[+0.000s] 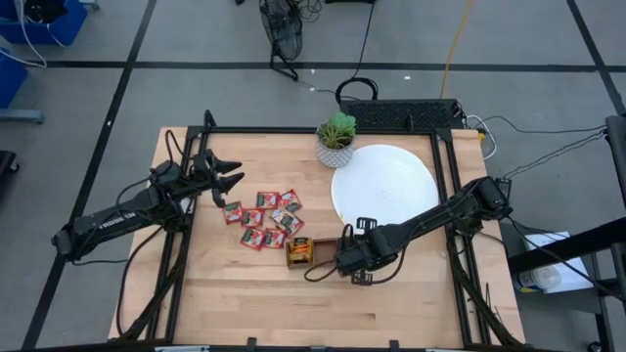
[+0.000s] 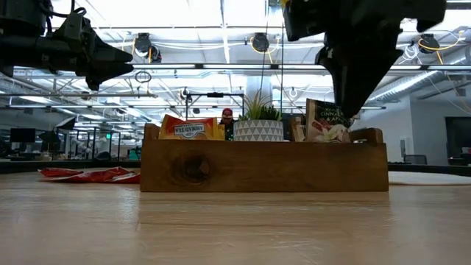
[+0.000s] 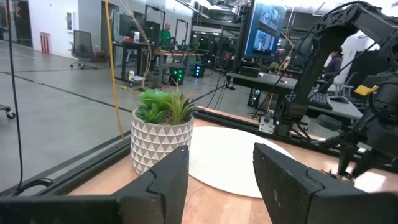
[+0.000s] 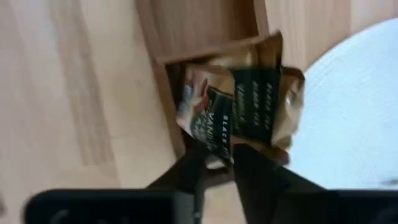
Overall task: Pick & Place Tea
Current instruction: Put the light brown tea bag into the right section of the wooden organizer
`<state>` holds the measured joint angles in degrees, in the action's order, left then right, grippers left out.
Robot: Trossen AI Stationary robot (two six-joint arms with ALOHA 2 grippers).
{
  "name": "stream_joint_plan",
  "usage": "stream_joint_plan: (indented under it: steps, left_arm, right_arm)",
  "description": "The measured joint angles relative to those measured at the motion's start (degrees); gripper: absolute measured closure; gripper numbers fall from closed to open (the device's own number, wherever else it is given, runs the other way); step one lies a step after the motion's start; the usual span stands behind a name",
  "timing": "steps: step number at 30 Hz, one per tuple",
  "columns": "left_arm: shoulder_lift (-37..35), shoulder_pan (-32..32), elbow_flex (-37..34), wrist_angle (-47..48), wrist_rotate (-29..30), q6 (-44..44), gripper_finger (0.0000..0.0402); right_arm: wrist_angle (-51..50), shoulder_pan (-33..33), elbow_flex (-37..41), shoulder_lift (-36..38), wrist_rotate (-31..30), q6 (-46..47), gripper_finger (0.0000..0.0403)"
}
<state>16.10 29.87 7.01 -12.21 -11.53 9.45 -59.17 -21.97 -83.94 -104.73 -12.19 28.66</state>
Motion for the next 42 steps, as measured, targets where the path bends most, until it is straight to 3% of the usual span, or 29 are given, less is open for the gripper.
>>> stream_joint_plan:
  steps: [5,10,16,21,33,42]
  left_arm:
    - [0.00,0.00,0.00,0.00,0.00,0.00,0.0220]
    - [0.01,0.00,0.00,-0.02,0.00,0.00,0.0220]
    - [0.00,0.00,0.00,-0.02,0.00,-0.02,0.0220]
    - [0.00,0.00,0.00,-0.01,-0.01,-0.01,0.0220]
    - [0.00,0.00,0.00,-0.02,0.00,0.00,0.0219]
    - [0.00,0.00,0.00,-0.02,0.00,0.00,0.0220]
  right_arm:
    - [3.11,0.60,0.00,0.03,-1.21,0.69,0.0266]
    - [4.18,0.55,0.00,2.07,-4.45,0.69,0.0260]
    - [14.52,-0.38,-0.13,5.35,-3.25,-1.38,0.0290]
    - [15.25,-2.43,-0.02,2.09,2.07,-6.21,0.0389]
    - [7.11,-1.07,-0.07,-4.79,1.75,-5.09,0.0403]
    - [6.65,-0.12,-0.21,-5.62,0.02,-5.17,0.0403]
